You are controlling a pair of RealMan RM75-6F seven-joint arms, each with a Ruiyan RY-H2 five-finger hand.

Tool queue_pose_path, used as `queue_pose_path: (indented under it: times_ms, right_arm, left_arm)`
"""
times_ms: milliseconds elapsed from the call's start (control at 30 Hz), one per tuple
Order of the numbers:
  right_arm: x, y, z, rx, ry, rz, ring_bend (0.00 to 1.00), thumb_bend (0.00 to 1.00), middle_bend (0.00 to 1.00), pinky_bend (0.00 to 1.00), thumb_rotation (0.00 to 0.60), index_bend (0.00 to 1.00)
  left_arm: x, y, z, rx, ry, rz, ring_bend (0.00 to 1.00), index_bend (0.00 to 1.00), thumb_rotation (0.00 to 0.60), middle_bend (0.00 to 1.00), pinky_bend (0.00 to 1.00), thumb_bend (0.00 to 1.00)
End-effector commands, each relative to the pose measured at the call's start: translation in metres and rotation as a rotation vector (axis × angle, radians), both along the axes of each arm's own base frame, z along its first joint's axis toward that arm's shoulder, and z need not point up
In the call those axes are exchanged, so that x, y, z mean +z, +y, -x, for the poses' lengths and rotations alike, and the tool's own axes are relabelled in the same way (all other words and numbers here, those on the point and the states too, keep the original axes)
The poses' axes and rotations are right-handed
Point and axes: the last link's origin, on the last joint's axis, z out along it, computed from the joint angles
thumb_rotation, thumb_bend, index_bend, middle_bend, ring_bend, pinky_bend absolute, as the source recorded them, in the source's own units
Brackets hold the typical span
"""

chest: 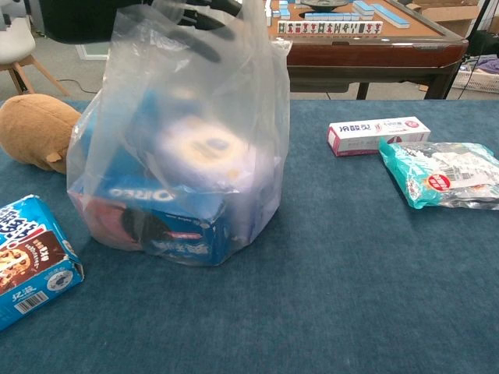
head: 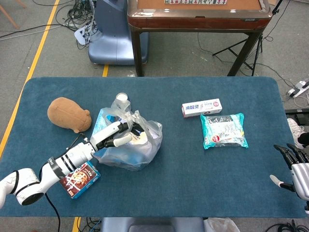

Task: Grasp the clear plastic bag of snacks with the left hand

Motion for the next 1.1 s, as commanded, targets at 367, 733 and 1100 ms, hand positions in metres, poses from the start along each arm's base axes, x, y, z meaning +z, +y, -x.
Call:
queue_pose_path:
  times_ms: [367,733,1100]
  right_arm:
    - [0.002,0.003,0.002,-0.007,-0.003,0.008,0.10,0.13,0.23,0.17,0.600,0.17]
    - [0.003,0.003,0.006,-0.013,-0.007,0.011,0.10,0.13,0.23,0.17,0.600,0.17]
    - [0.005,0.004,0.009,-0.022,-0.008,0.016,0.10,0.13,0.23,0.17,0.600,0.17]
  left_arm:
    - [-0.012,0.009,-0.037,0.038,-0.103,0.156,0.20,0.27,0.168,0.23,0.23,0.15]
    - [-0.027,0.022,-0.057,0.126,-0.184,0.229,0.20,0.27,0.219,0.23,0.23,0.15]
    - [-0.019,0.019,-0.071,0.231,-0.337,0.363,0.20,0.26,0.485,0.23,0.23,0.15]
